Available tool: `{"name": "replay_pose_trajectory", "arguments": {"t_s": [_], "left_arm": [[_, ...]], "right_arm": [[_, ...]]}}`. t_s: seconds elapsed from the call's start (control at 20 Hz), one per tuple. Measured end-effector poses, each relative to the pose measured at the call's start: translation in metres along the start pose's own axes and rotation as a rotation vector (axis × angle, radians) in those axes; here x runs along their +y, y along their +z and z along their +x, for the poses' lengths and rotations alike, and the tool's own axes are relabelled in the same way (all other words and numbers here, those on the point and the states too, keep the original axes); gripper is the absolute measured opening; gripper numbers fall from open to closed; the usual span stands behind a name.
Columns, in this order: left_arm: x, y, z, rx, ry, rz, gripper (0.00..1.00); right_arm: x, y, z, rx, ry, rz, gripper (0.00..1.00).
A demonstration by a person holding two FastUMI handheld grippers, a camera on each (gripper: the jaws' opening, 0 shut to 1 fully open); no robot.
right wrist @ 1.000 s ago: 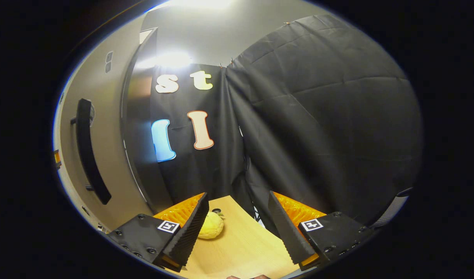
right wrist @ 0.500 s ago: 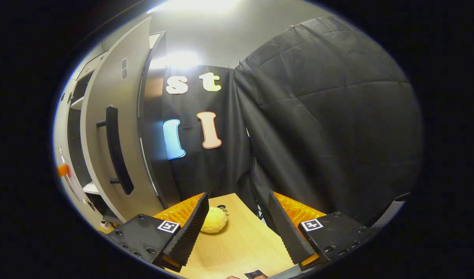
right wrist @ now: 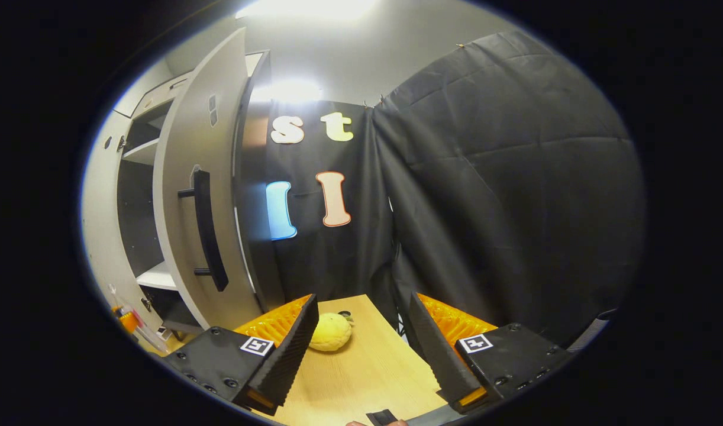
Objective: Grasp the bottle in the cabinet with the left hand and place it on the coaster, then close the right door with the right hand and the left door with the left hand.
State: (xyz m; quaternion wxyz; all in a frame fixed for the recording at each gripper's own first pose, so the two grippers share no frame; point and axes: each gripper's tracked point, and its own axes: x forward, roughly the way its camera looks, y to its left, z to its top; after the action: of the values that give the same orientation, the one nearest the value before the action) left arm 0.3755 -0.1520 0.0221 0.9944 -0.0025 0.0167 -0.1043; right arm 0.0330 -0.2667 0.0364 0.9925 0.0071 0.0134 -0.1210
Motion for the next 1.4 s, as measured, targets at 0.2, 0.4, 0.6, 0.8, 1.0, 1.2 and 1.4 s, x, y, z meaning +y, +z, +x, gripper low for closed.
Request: {"name": "replay_pose_trajectory", "arguments": {"t_s": [0.2,0.4,0.6,0.8,1.0,1.2,1.4], "left_arm": [[0.001,-0.003,0.0,0.029,0.025,-0.001,0.67],[0.001,-0.01,0.002,0.071,0.042,-0.008,0.67],[-0.003,-0.026,0.002,0.129,0.039,-0.012,0.66],[-0.015,-0.071,0.008,0.181,0.02,0.005,0.67],[-0.023,-0.101,0.008,0.181,0.019,0.024,0.67],[-0.023,-0.106,0.004,0.168,0.016,0.03,0.67],[-0.023,-0.108,0.001,0.172,0.012,0.031,0.69]], "right_arm": [[0.002,-0.001,-0.005,0.013,0.002,-0.016,0.98],[0.005,-0.004,-0.005,0.038,0.005,-0.019,0.98],[0.007,-0.005,-0.001,0.047,0.003,-0.028,0.98],[0.013,-0.01,-0.001,0.07,0.019,-0.044,0.98],[0.008,-0.02,-0.003,0.101,-0.001,-0.024,0.98],[-0.004,-0.029,-0.003,0.128,-0.042,0.001,0.98],[-0.009,-0.037,-0.004,0.152,-0.064,0.038,0.98]]}}
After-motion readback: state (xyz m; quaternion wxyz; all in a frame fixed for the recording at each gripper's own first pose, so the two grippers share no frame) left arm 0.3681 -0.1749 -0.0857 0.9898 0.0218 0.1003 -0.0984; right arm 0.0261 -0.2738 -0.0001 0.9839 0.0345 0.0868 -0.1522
